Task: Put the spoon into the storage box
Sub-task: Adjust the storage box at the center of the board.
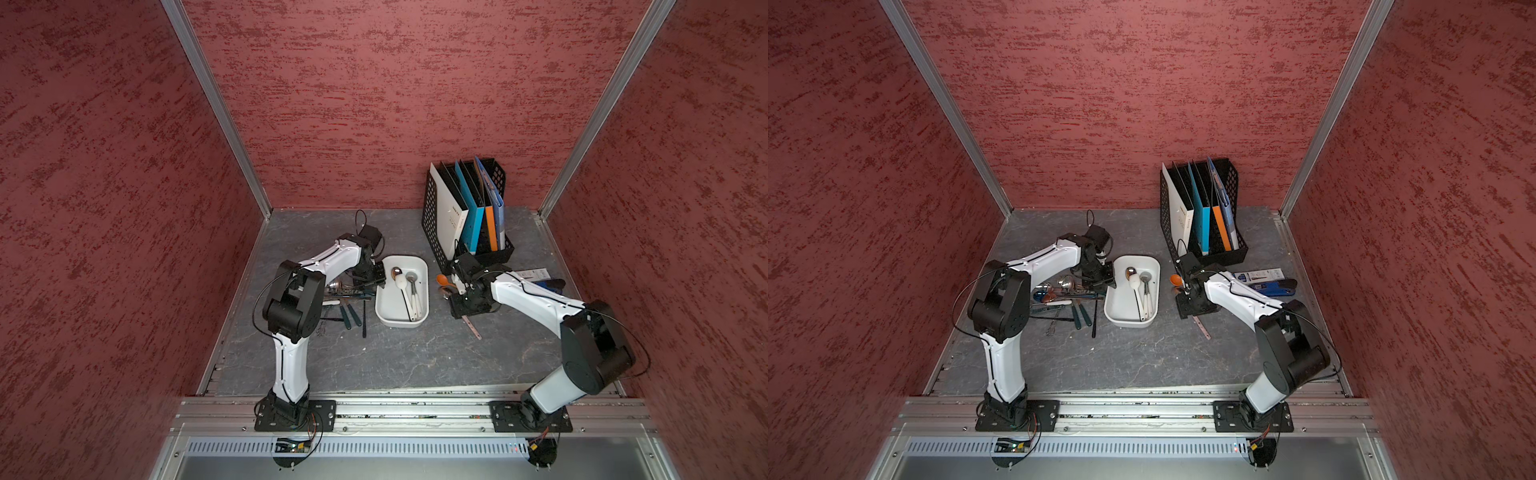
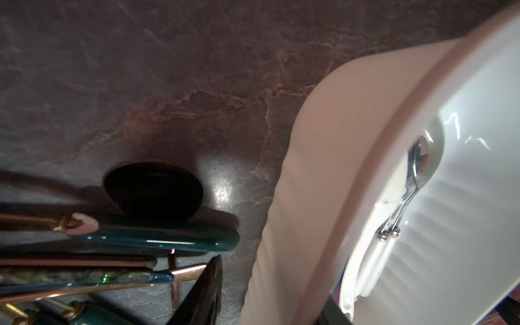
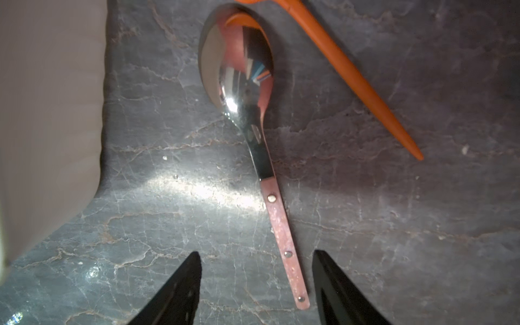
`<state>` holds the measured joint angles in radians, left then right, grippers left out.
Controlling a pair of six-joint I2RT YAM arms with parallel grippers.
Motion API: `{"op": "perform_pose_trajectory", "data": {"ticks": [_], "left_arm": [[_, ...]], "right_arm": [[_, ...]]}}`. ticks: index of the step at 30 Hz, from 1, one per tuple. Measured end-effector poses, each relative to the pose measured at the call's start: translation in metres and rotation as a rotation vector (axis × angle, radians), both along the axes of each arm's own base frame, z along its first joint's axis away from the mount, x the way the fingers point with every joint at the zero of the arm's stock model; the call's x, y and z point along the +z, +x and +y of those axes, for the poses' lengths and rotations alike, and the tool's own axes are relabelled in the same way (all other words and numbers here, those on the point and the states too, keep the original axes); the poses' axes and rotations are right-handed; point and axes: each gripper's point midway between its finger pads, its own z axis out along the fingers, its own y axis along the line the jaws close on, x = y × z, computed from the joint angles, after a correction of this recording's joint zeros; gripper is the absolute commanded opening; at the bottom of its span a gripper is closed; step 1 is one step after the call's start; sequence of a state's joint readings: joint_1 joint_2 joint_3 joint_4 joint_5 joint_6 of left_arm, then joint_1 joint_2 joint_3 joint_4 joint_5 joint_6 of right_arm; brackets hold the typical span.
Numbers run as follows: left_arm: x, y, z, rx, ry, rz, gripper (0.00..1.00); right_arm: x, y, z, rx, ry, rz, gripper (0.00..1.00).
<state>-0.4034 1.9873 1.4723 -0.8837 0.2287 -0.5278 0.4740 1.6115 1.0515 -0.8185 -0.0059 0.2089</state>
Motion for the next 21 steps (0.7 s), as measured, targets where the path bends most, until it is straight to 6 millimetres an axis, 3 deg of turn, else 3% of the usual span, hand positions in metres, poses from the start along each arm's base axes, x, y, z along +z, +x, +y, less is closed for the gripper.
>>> {"op": "perform_pose_trajectory", "data": {"ticks": [5, 11, 21], "left_arm": [[0.004, -0.003, 0.0, 0.016, -0.018, -0.007, 0.44], [0.016, -0.002, -0.004, 0.001, -0.038, -0.04, 0.52], [0.076, -0.008, -0.011, -0.091, -0.092, -0.181, 0.6]], "right_arm": [[-0.015, 0.004, 0.002, -0.004, 0.001, 0.026, 0.64], [-0.025, 0.004, 0.007, -0.001, 0.019, 0.051, 0.62], [-0.037, 0.001, 0.007, -0.007, 0.021, 0.09, 0.49]]}}
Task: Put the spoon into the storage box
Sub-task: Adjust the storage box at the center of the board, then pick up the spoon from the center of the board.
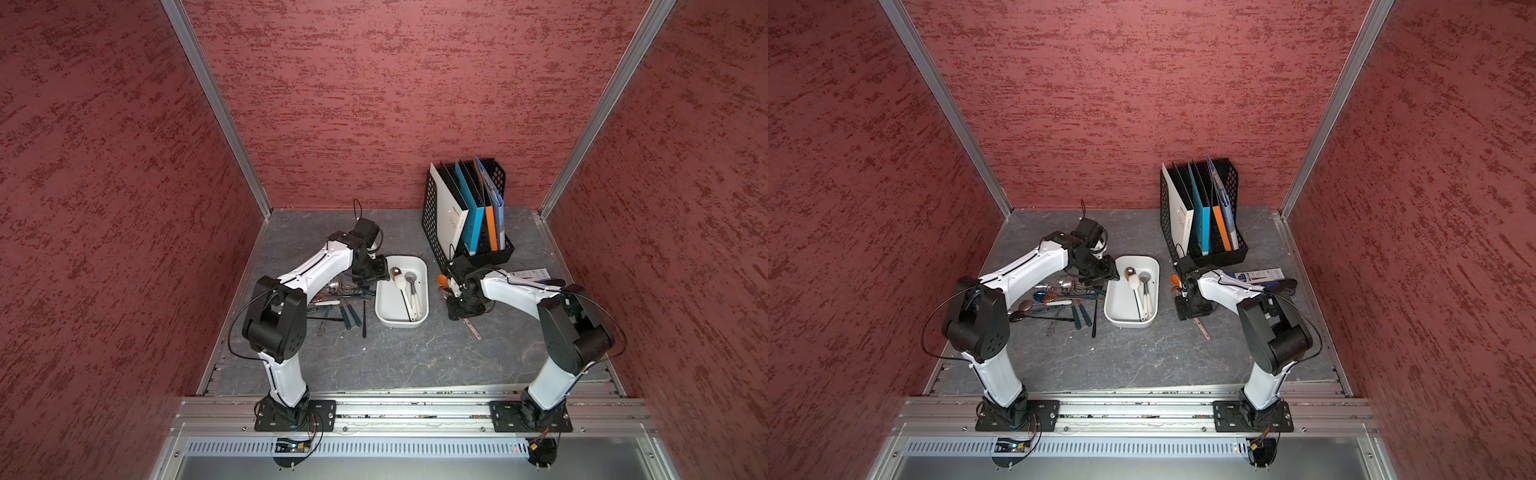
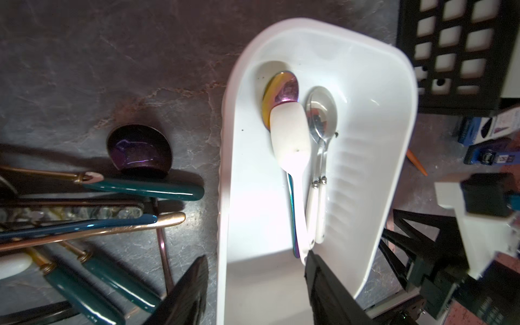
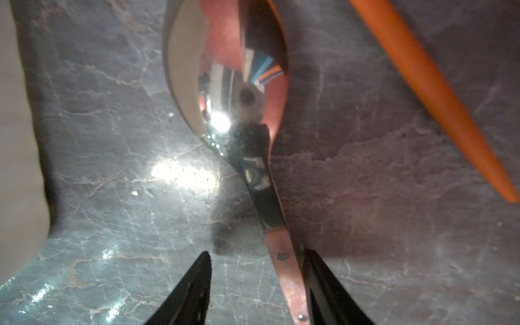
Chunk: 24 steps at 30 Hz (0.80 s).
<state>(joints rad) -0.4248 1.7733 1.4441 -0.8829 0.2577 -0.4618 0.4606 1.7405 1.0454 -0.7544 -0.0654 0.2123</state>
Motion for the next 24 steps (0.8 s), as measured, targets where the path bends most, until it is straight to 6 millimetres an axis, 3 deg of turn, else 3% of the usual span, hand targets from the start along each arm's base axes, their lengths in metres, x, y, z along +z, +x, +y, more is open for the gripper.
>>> {"op": "perform_pose_trajectory", "data": {"ticks": [7, 17, 24], "left_arm": [[0.034, -0.005, 0.02, 0.018, -0.02, -0.088, 0.61], [0.026, -0.024, 0.057, 0.085, -0.006, -0.066, 0.62], [0.035, -0.029, 0.091, 0.156, -0.019, -0.1, 0.63]], "right_arm": [[-0.003, -0.001, -0.002, -0.013, -0.003, 0.013, 0.41], [-0.004, 0.0, -0.006, -0.023, -0.028, 0.037, 0.3], [-0.004, 0.0, -0.006, -0.01, -0.04, 0.048, 0.24]]}}
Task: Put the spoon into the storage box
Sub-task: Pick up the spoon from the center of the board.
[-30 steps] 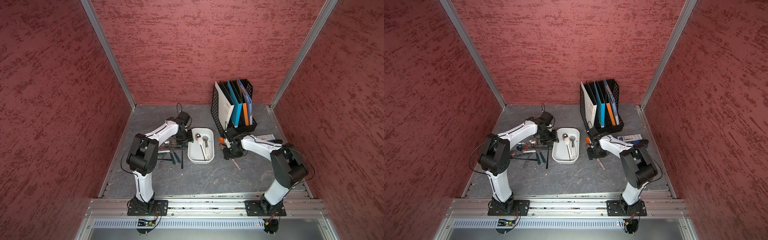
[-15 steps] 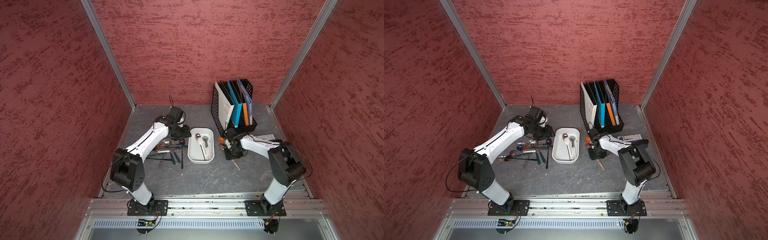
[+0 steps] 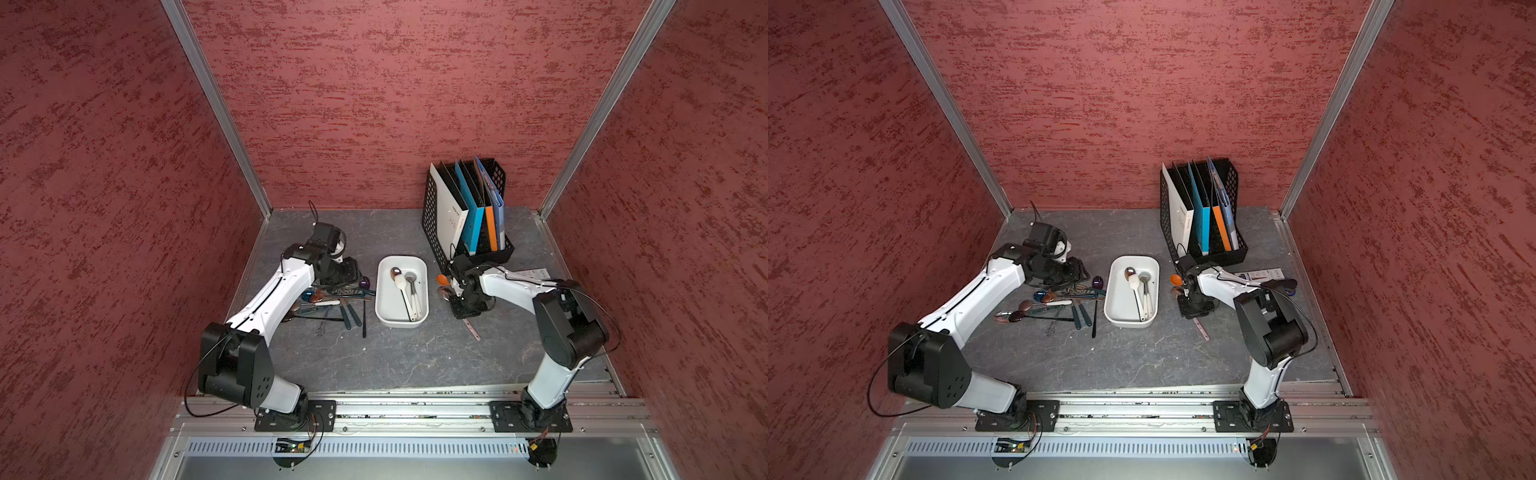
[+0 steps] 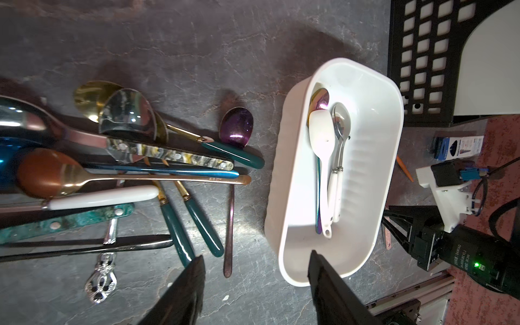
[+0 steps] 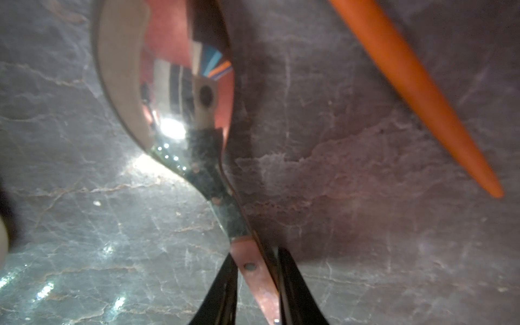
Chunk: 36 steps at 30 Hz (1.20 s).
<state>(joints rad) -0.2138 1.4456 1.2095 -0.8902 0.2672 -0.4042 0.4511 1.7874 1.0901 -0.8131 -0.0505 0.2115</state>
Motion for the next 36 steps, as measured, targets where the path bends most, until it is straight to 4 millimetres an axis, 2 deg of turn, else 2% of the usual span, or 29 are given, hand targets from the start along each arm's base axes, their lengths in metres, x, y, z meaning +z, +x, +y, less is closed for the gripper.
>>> {"op": "perform_pose_trajectory", "data": {"ticks": [3, 7, 13, 24, 29, 36], "left_arm": [[0.007, -0.001, 0.014, 0.027, 0.0, -0.026, 0.63], [0.009, -0.007, 0.019, 0.028, 0.001, -0.039, 0.63], [0.001, -0.015, 0.02, 0.021, 0.0, -0.017, 0.63], [-0.013, -0.023, 0.023, 0.025, -0.004, 0.016, 0.64], [-0.016, -0.022, 0.023, 0.026, -0.005, 0.012, 0.64], [-0.028, -0.026, 0.028, 0.041, -0.005, 0.029, 0.64]], "right_arm": [[-0.001, 0.0, 0.0, 0.016, -0.017, 0.014, 0.22], [-0.001, -0.001, 0.004, 0.038, -0.038, 0.033, 0.19], [-0.001, -0.006, 0.014, 0.078, -0.051, 0.036, 0.14], [0.006, -0.018, 0.032, 0.117, -0.004, 0.047, 0.11], [0.031, -0.023, 0.041, 0.122, 0.051, 0.026, 0.1], [0.088, -0.011, 0.051, 0.107, 0.12, -0.07, 0.1]]}}
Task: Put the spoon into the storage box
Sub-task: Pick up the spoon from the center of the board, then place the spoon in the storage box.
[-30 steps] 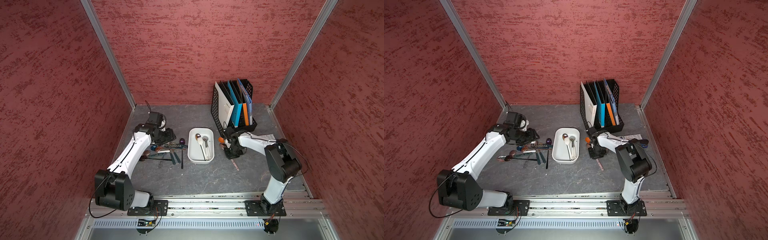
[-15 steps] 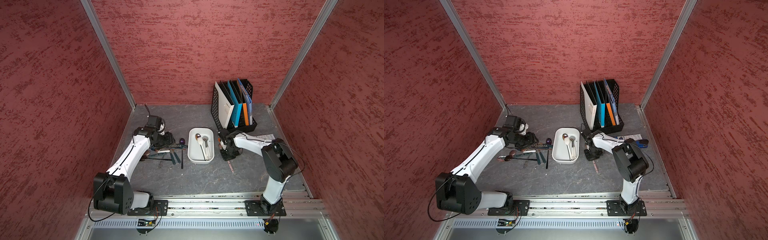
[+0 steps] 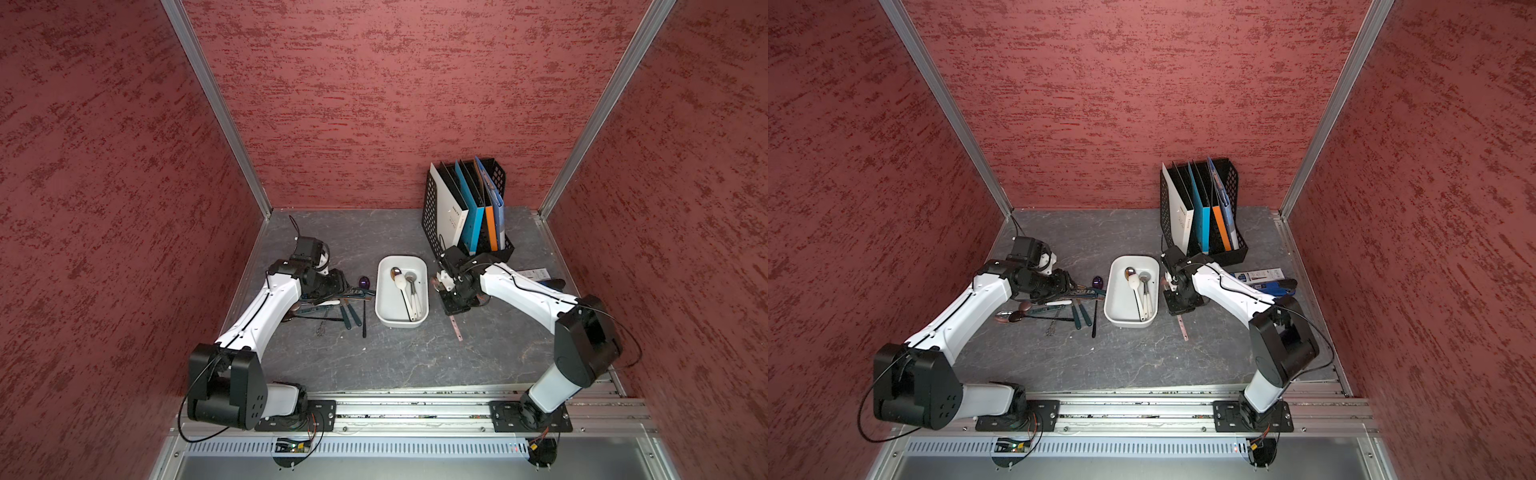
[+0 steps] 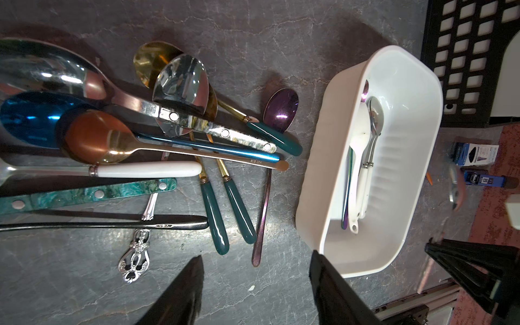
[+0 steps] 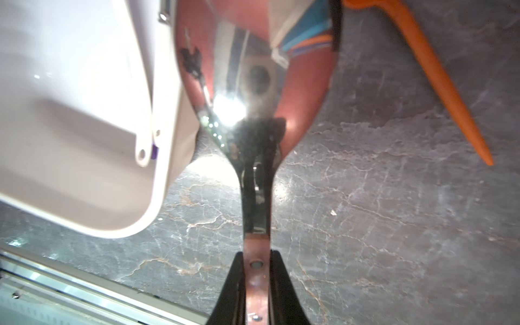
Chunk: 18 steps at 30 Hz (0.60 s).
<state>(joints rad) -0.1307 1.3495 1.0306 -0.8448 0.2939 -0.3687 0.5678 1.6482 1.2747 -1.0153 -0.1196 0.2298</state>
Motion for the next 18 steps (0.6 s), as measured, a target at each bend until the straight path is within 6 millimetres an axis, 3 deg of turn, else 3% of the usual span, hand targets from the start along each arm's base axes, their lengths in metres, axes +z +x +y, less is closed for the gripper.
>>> {"op": "perform_pose_trajectory", "data": {"ticks": [5, 8, 13, 18], "left_arm": [[-0.001, -0.002, 0.004, 0.017, -0.004, -0.016, 0.64], [-0.003, -0.005, 0.004, 0.03, -0.011, -0.022, 0.64], [-0.008, -0.008, 0.004, 0.04, -0.018, -0.015, 0.64], [-0.007, -0.007, 0.003, 0.043, -0.026, -0.018, 0.64]], "right_arm": [[0.035, 0.023, 0.019, -0.003, 0.064, -0.063, 0.1], [0.047, 0.048, 0.04, -0.001, 0.109, -0.086, 0.1], [0.03, 0.076, 0.065, -0.002, 0.127, -0.047, 0.09], [0.006, 0.089, 0.084, 0.002, 0.125, 0.01, 0.09]]}}
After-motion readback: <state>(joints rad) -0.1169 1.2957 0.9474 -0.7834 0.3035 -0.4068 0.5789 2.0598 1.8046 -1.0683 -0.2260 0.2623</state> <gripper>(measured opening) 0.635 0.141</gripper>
